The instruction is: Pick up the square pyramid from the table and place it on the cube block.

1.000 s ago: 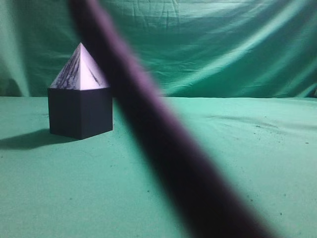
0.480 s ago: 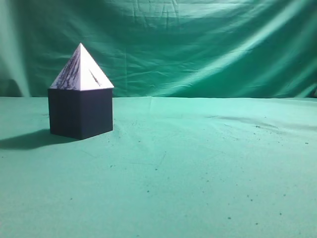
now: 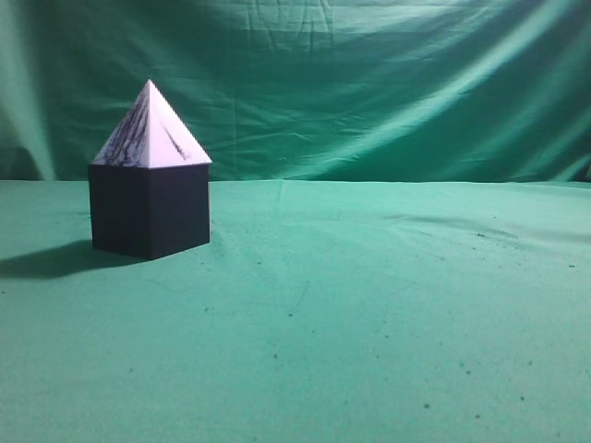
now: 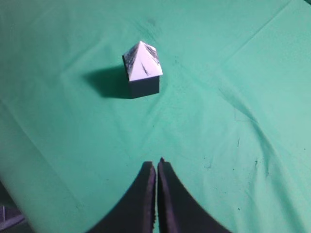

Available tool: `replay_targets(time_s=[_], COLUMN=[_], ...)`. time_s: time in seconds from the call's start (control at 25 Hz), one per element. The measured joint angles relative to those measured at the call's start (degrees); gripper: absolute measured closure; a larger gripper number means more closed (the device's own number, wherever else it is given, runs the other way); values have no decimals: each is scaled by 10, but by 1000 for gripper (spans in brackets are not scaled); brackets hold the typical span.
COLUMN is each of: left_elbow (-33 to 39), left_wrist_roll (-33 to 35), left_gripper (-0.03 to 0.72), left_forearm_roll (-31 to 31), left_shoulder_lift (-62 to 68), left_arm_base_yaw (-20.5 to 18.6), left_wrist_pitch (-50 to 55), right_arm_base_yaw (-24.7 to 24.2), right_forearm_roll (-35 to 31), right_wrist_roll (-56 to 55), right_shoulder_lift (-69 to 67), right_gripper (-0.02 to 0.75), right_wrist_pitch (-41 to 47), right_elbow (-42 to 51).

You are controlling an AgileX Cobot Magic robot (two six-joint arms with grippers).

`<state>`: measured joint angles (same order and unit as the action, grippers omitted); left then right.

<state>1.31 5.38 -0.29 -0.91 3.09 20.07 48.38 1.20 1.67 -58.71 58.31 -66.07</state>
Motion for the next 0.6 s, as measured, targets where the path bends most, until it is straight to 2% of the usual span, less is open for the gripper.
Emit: replay_targets(time_s=[0.24,0.36,0.6], left_elbow=[0,0,0], left_wrist_roll=[0,0,0], left_gripper=[688,688,688], left_forearm_roll=[0,0,0], left_shoulder_lift=[0,0,0], left_arm_base_yaw=[0,0,0], left_wrist_pitch=[0,0,0], right_arm_base_yaw=[0,0,0], right_forearm_roll=[-21,-49,-48], right_wrist_roll=[0,0,4], right_shoulder_lift=[154,217,291], right_gripper=[738,738,738], right_wrist_pitch=[-57,-36,-22], right_elbow=[119,133,147])
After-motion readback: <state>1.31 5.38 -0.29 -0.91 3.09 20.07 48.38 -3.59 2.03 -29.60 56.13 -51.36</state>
